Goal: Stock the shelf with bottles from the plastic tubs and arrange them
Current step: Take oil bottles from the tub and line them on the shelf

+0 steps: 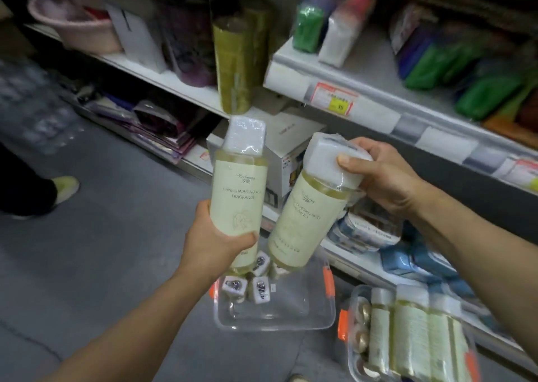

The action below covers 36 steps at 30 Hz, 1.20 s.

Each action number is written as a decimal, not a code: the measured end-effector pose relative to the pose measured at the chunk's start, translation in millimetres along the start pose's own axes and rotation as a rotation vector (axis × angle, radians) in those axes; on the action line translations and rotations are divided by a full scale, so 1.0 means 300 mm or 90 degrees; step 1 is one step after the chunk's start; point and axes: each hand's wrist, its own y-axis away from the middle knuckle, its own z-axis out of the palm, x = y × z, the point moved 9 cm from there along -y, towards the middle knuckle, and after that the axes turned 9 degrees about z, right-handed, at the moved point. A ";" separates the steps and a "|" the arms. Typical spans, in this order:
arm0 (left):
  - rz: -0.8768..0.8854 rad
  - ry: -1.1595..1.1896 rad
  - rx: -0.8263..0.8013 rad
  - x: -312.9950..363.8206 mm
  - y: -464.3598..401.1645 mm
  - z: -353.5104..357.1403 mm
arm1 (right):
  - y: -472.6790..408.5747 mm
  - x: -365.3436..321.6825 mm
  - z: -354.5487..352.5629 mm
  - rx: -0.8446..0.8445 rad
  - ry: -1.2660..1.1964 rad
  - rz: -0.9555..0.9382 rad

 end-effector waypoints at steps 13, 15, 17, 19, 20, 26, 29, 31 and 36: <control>0.136 0.055 0.025 0.615 0.042 -0.276 | 0.357 -0.672 0.083 -0.012 0.063 -0.140; 0.154 0.069 0.023 0.707 0.053 -0.302 | 0.411 -0.755 0.074 -0.011 0.079 -0.161; 0.169 0.075 0.020 0.795 0.064 -0.321 | 0.460 -0.828 0.062 -0.010 0.072 -0.181; 0.192 0.086 0.013 0.887 0.074 -0.333 | 0.508 -0.902 0.051 0.000 0.077 -0.197; 0.204 0.089 0.011 0.932 0.077 -0.338 | 0.532 -0.942 0.047 0.005 0.079 -0.206; 0.293 0.100 -0.011 1.213 0.069 -0.344 | 0.653 -1.169 -0.014 0.036 0.024 -0.262; 0.327 0.120 -0.018 1.350 0.046 -0.329 | 0.690 -1.281 -0.072 0.063 0.015 -0.291; 0.345 0.138 -0.025 1.433 0.017 -0.312 | 0.703 -1.353 -0.117 0.069 -0.005 -0.308; 0.396 0.138 -0.043 1.624 -0.088 -0.246 | 0.681 -1.499 -0.231 0.081 -0.035 -0.340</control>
